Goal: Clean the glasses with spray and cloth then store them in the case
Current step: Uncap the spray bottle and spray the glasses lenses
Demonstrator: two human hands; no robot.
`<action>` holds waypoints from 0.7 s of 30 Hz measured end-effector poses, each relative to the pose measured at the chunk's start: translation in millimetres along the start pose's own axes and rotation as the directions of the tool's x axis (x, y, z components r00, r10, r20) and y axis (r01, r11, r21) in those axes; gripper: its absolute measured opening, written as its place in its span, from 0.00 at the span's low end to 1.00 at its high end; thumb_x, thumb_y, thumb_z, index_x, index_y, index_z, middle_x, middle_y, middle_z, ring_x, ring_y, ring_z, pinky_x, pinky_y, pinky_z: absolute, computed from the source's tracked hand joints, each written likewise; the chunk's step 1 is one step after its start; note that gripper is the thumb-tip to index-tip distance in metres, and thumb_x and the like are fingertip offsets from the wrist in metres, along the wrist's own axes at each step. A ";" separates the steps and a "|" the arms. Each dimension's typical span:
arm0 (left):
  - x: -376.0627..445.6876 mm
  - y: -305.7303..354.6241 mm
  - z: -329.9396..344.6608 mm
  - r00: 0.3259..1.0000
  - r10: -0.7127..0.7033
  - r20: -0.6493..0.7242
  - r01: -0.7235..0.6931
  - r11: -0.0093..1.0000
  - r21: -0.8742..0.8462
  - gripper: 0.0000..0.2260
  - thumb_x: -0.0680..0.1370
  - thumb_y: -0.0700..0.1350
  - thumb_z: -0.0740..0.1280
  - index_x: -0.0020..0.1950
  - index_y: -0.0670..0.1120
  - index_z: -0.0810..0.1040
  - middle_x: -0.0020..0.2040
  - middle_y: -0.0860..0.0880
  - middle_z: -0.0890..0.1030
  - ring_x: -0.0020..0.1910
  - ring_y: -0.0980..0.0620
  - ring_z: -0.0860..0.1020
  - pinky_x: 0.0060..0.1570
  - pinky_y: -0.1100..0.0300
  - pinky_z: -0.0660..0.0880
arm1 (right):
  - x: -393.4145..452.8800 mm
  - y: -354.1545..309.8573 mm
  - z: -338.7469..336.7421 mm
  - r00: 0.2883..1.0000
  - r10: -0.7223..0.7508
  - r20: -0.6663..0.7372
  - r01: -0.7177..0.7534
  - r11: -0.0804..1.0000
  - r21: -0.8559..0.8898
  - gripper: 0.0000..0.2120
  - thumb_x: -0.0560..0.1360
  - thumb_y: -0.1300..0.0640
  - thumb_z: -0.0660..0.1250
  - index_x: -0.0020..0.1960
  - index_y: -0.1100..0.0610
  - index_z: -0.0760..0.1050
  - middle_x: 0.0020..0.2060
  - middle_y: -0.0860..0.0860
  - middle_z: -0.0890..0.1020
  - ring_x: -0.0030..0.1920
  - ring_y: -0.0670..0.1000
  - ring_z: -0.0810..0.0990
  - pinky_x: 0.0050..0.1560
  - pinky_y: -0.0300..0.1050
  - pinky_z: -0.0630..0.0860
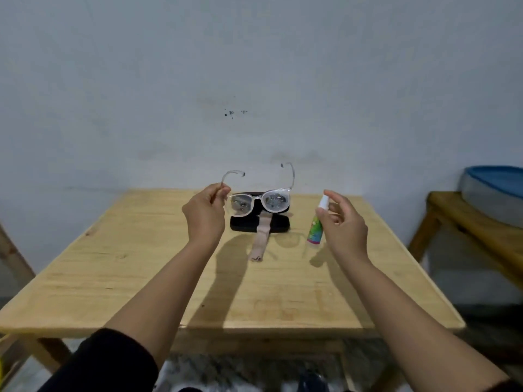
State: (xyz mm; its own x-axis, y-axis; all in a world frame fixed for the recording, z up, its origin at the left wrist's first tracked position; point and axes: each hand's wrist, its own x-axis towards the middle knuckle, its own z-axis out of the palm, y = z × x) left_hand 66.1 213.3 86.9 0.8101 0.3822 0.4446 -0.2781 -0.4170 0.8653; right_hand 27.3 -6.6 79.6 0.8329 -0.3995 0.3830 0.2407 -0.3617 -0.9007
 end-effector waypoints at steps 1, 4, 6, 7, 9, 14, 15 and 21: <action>-2.3 2.3 6.0 1.000 0.008 0.012 -0.008 1.000 -0.007 0.08 0.78 0.43 0.63 0.47 0.46 0.82 0.37 0.49 0.81 0.43 0.48 0.81 0.48 0.62 0.71 | 0.9 1.2 -11.1 1.000 -0.005 -0.029 0.005 1.000 -0.005 0.16 0.74 0.60 0.67 0.60 0.49 0.77 0.47 0.47 0.79 0.42 0.38 0.77 0.48 0.31 0.74; -9.4 7.3 23.2 0.999 0.015 0.041 -0.014 1.000 -0.023 0.08 0.78 0.44 0.63 0.48 0.45 0.82 0.39 0.49 0.81 0.43 0.50 0.80 0.48 0.65 0.69 | 2.3 4.5 -43.5 0.994 -0.045 -0.100 0.040 0.998 -0.055 0.15 0.73 0.60 0.69 0.59 0.50 0.78 0.48 0.48 0.81 0.44 0.42 0.79 0.47 0.27 0.74; -14.6 9.6 34.1 0.998 0.007 0.061 -0.006 1.000 -0.017 0.08 0.78 0.43 0.63 0.48 0.45 0.82 0.41 0.48 0.83 0.43 0.51 0.79 0.45 0.68 0.67 | 1.7 7.3 -65.0 0.989 -0.065 -0.137 0.050 0.993 -0.110 0.15 0.73 0.60 0.69 0.58 0.51 0.78 0.48 0.48 0.81 0.45 0.44 0.79 0.45 0.22 0.72; -17.5 11.1 39.0 0.998 0.002 0.070 0.000 1.000 -0.025 0.08 0.78 0.43 0.63 0.48 0.45 0.82 0.43 0.47 0.84 0.45 0.51 0.80 0.45 0.69 0.66 | 0.2 8.5 -76.0 0.986 -0.066 -0.152 0.047 0.990 -0.130 0.15 0.73 0.60 0.69 0.58 0.51 0.78 0.48 0.48 0.81 0.46 0.44 0.79 0.46 0.24 0.72; -23.7 14.7 47.9 0.996 0.008 0.086 -0.005 0.999 -0.035 0.09 0.78 0.43 0.63 0.50 0.44 0.82 0.46 0.46 0.84 0.47 0.50 0.80 0.46 0.68 0.67 | -4.4 12.0 -97.5 0.982 -0.060 -0.180 0.031 0.987 -0.159 0.15 0.73 0.60 0.69 0.59 0.51 0.78 0.48 0.47 0.81 0.47 0.44 0.79 0.50 0.33 0.76; -37.8 22.4 63.7 0.991 0.033 0.126 -0.032 0.999 -0.013 0.10 0.78 0.44 0.62 0.52 0.45 0.82 0.46 0.45 0.84 0.45 0.51 0.77 0.46 0.65 0.66 | -25.2 34.4 -140.7 0.978 -0.031 -0.205 -0.026 0.962 -0.271 0.17 0.75 0.59 0.68 0.63 0.53 0.75 0.51 0.45 0.79 0.49 0.42 0.77 0.44 0.27 0.72; -39.9 23.4 66.3 0.991 0.032 0.132 -0.030 0.999 -0.017 0.10 0.78 0.45 0.63 0.52 0.45 0.82 0.47 0.44 0.84 0.46 0.49 0.78 0.48 0.63 0.67 | -29.4 40.8 -145.5 0.978 -0.031 -0.208 -0.034 0.953 -0.301 0.17 0.74 0.60 0.68 0.63 0.53 0.75 0.51 0.47 0.80 0.49 0.42 0.77 0.45 0.29 0.73; -50.1 28.4 76.6 0.985 0.041 0.168 -0.035 0.999 -0.038 0.10 0.78 0.43 0.63 0.53 0.43 0.82 0.49 0.46 0.84 0.46 0.56 0.76 0.41 0.77 0.64 | -42.7 68.6 -158.9 0.981 -0.004 -0.192 -0.072 0.919 -0.387 0.18 0.75 0.60 0.67 0.64 0.53 0.74 0.54 0.54 0.82 0.50 0.46 0.78 0.47 0.41 0.77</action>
State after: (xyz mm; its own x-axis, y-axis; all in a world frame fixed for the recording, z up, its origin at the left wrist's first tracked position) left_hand 57.2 119.1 71.5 0.8732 0.2211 0.4344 -0.3258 -0.3983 0.8575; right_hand -70.9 -148.3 34.0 0.7206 -0.5525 0.4189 -0.0315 -0.6297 -0.7762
